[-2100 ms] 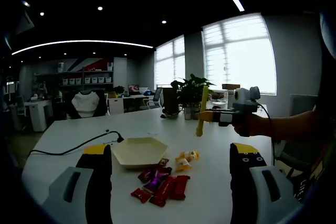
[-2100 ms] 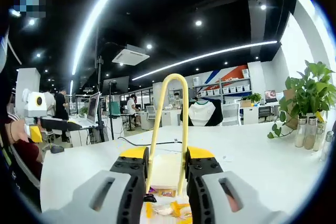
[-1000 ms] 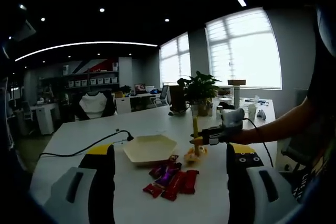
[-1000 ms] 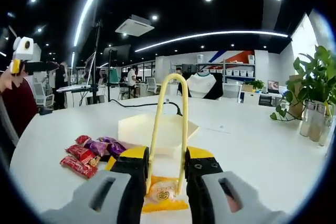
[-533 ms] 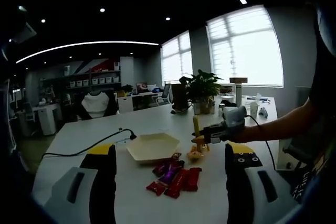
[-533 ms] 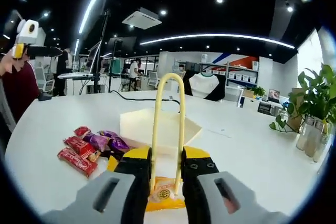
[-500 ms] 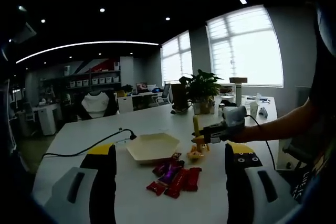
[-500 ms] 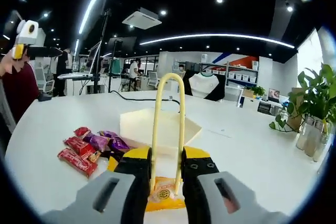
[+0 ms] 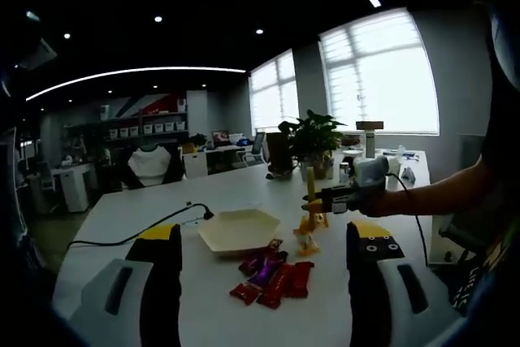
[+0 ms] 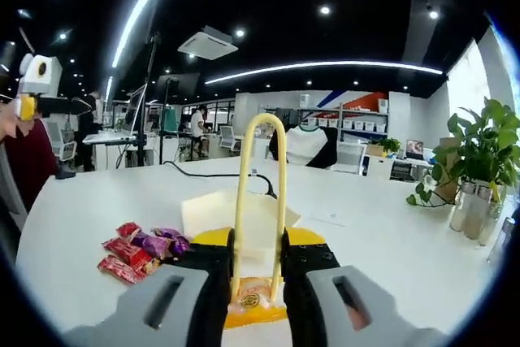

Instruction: Place the target food into the container with the food tongs after gripping and lifting it, then release it inside without dropping or visibly crushing the food.

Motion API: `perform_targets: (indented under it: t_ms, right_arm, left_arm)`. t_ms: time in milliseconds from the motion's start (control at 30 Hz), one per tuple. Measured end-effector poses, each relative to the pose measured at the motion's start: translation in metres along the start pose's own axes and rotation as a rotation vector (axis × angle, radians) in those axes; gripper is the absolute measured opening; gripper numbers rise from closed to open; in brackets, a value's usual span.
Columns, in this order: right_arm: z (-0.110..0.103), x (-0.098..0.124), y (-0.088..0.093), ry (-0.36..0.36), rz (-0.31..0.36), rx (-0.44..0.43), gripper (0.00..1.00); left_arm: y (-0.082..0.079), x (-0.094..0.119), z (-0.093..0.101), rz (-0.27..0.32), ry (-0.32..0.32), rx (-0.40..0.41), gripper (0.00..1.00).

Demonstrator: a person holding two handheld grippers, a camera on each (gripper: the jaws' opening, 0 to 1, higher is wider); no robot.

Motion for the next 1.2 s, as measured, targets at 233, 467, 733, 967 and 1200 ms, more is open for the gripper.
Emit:
perform_targets:
  t_ms: [233,467,733,967,1200]
  right_arm:
    - [0.002,0.005,-0.017,0.02,0.06,-0.066,0.18]
    - [0.002,0.004,-0.036,0.028,0.097,-0.067,0.18]
    - [-0.005,-0.003,-0.039,0.01,0.117,-0.145,0.18]
    - [-0.005,-0.007,-0.05,0.019,0.162,-0.149,0.18]
    - [-0.004,-0.033,-0.062,0.028,0.178,-0.146,0.17]
  left_arm:
    - [0.0,0.001,0.0,0.005,0.003,-0.001,0.88]
    - [-0.001,0.002,0.001,0.009,0.007,-0.001,0.86]
    - [-0.003,0.003,0.001,0.013,0.005,-0.003,0.85]
    - [-0.004,0.004,-0.001,0.014,0.005,-0.005,0.84]
    - [-0.007,0.005,-0.001,0.025,0.007,-0.016,0.84]
Point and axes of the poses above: the point that each gripper's makers call its tool centre point, and the gripper's own axes: x roughly backward along the fingers, z roughly to its right, y roughly out of its underside, the point moved 10 cm from there along x, roughly backward along the fingers, and after that the axes turned 15 degrees about x, right-handed, at the moved point
